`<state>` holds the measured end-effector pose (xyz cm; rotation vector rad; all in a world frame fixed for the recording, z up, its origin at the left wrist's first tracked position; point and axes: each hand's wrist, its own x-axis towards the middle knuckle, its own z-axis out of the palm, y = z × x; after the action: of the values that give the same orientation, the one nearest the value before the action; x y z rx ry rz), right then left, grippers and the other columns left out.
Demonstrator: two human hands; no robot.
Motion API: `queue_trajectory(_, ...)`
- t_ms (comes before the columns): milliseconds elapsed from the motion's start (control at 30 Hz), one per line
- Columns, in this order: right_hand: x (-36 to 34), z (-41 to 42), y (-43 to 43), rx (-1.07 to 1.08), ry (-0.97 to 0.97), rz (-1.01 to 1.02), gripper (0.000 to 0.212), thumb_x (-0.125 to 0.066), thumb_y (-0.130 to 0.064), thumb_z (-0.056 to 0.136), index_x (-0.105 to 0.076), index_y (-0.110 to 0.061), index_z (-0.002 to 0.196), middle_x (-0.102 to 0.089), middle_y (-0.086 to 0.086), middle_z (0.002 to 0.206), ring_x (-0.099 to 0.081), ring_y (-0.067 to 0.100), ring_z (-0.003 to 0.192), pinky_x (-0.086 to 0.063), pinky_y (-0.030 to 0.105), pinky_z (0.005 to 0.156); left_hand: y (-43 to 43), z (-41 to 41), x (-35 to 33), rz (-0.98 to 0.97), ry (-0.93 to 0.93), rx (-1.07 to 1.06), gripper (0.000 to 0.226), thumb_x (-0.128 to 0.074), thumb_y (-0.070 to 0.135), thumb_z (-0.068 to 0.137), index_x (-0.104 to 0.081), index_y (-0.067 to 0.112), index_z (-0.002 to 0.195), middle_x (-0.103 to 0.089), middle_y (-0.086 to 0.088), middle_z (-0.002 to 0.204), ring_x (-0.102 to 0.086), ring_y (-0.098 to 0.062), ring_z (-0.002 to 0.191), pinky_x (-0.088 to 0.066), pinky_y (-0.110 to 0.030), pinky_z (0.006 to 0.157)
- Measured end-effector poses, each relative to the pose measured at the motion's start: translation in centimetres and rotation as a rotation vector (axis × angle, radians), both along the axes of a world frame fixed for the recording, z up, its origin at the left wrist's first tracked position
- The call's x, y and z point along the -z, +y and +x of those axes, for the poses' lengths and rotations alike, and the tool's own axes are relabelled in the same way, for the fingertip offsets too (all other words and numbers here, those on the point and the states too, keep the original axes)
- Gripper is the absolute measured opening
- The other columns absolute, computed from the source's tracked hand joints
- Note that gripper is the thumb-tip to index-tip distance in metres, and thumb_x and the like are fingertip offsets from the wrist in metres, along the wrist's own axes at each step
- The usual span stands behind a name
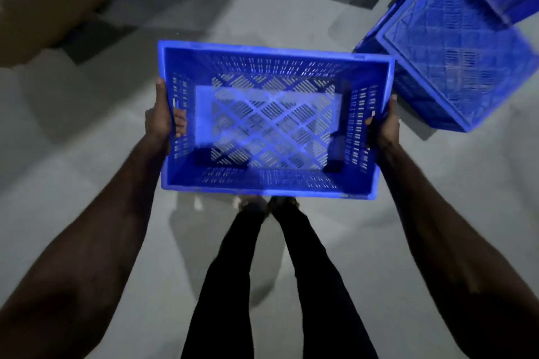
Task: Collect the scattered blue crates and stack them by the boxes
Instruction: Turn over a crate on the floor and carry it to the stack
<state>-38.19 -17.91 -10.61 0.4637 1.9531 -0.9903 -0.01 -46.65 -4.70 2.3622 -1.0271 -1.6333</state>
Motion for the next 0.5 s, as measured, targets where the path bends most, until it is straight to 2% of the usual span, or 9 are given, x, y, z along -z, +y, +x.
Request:
queue_trajectory(133,-13.4,0.9,0.8,0.004,0.042,-0.012,0.095,-0.041,-0.111,0.042,-0.060,-0.020,0.060,-0.055,0.006,0.061,-0.044,0.023,0.044,-0.029,0.027,0.043,1.0,-0.5,-11.7,-0.095,0.010,-0.010,0.085,-0.044,0.098,0.070,-0.059,0.015,0.059,-0.054,-0.002,0.047,-0.049,-0.019,0.039,-0.040,-0.025,0.045)
queue_trajectory(233,-22.2,2.3,1.3,-0.012,0.050,-0.027,0.081,-0.038,-0.100,0.065,-0.050,-0.021,0.054,-0.044,-0.001,0.050,-0.032,0.018,0.040,-0.018,0.026,0.041,2.0,-0.2,-18.7,-0.138,0.049,-0.015,0.085,-0.046,0.099,0.068,-0.060,0.016,0.058,-0.054,-0.005,0.049,-0.047,-0.020,0.039,-0.040,-0.027,0.046)
queue_trajectory(333,-29.3,3.3,1.8,0.025,0.089,-0.076,0.074,-0.035,-0.092,0.074,-0.048,-0.021,0.056,-0.040,-0.003,0.048,-0.029,0.016,0.038,-0.017,0.023,0.040,3.5,0.3,-24.8,-0.176,0.099,-0.028,0.084,-0.045,0.097,0.071,-0.059,0.016,0.058,-0.054,-0.004,0.049,-0.046,-0.018,0.038,-0.040,-0.027,0.044)
queue_trajectory(500,-38.5,4.7,4.1,0.045,0.183,-0.129,0.076,-0.038,-0.092,0.075,-0.054,-0.020,0.057,-0.045,-0.001,0.052,-0.032,0.016,0.037,-0.019,0.022,0.038,5.7,2.2,-32.1,-0.213,0.139,-0.006,0.086,-0.043,0.096,0.075,-0.060,0.013,0.062,-0.052,-0.003,0.048,-0.044,-0.014,0.035,-0.036,-0.023,0.040)
